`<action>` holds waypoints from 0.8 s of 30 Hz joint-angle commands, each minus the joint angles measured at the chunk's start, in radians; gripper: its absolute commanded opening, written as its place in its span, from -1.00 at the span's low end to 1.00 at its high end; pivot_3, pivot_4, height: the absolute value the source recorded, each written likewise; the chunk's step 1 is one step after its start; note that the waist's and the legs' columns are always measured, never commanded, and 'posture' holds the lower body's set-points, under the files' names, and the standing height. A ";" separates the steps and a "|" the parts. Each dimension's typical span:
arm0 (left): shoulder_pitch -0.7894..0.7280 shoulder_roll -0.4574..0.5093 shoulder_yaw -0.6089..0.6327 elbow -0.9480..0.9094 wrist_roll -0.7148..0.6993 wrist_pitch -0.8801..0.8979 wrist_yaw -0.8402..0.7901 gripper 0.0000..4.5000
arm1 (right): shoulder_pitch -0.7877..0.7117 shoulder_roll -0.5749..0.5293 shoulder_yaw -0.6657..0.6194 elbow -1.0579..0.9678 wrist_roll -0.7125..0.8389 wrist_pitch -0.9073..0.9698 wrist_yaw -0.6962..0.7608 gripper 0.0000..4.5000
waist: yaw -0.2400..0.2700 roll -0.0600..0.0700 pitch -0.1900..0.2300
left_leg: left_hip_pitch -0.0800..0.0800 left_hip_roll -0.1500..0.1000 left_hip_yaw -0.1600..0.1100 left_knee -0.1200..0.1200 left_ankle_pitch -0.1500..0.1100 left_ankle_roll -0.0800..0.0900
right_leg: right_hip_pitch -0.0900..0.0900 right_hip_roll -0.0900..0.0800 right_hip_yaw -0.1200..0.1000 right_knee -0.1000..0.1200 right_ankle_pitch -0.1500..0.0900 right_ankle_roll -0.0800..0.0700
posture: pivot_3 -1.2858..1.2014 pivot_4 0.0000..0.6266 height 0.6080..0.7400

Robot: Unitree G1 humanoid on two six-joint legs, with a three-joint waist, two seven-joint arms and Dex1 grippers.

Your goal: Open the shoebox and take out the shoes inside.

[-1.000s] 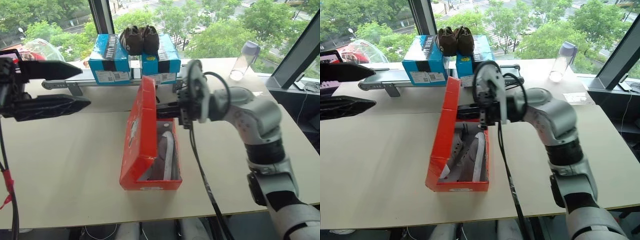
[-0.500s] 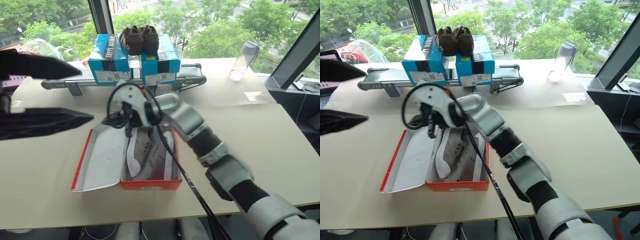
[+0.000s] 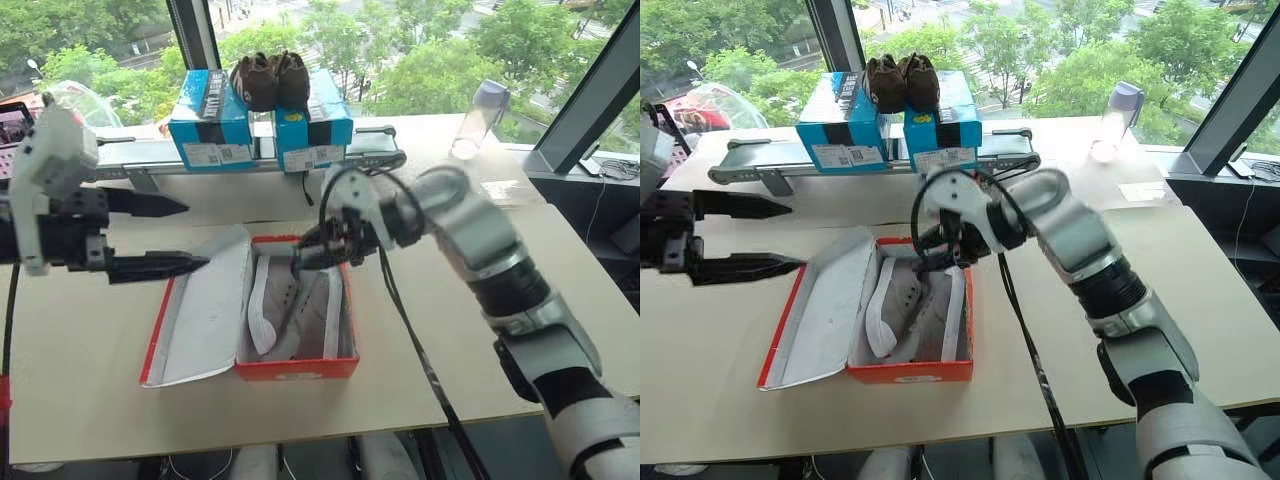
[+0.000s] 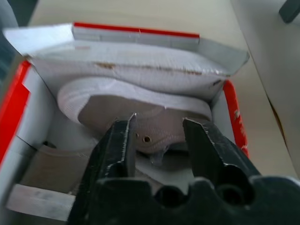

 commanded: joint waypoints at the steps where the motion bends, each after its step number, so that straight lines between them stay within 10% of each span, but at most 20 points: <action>1: 0.003 0.004 -0.017 0.027 0.082 -0.083 -0.055 1.00 | -0.019 0.045 0.003 0.137 -0.128 -0.283 -0.117 0.55 | -0.001 0.000 0.000 | 0.000 0.000 0.001 0.000 0.000 0.000 | -0.001 0.000 0.001 0.000 0.000 0.000 | 0.03 -0.52 1.00; 4: 0.030 0.003 0.001 0.027 0.099 -0.086 -0.089 1.00 | -0.059 0.069 0.024 0.301 -0.259 -0.569 -0.240 0.97 | 0.001 0.000 0.000 | -0.002 0.000 0.002 -0.001 0.000 0.000 | -0.002 -0.001 0.002 -0.001 0.000 0.000 | 0.03 -0.52 1.00; 12: 0.091 -0.019 0.080 -0.009 0.097 -0.059 -0.095 1.00 | -0.161 0.099 0.040 0.606 -0.399 -1.003 -0.329 0.97 | 0.000 0.000 0.000 | -0.004 0.000 0.002 0.000 0.000 -0.001 | -0.004 -0.001 0.002 -0.001 0.003 -0.005 | 0.03 -0.52 1.00; 24: 0.160 -0.032 0.176 -0.054 0.088 -0.006 -0.089 1.00 | -0.157 0.083 0.001 0.514 -0.374 -1.313 -0.271 0.97 | 0.002 0.000 0.000 | 0.000 0.000 0.002 0.000 0.000 -0.001 | -0.001 0.000 0.003 0.000 0.003 -0.004 | 0.03 -0.52 1.00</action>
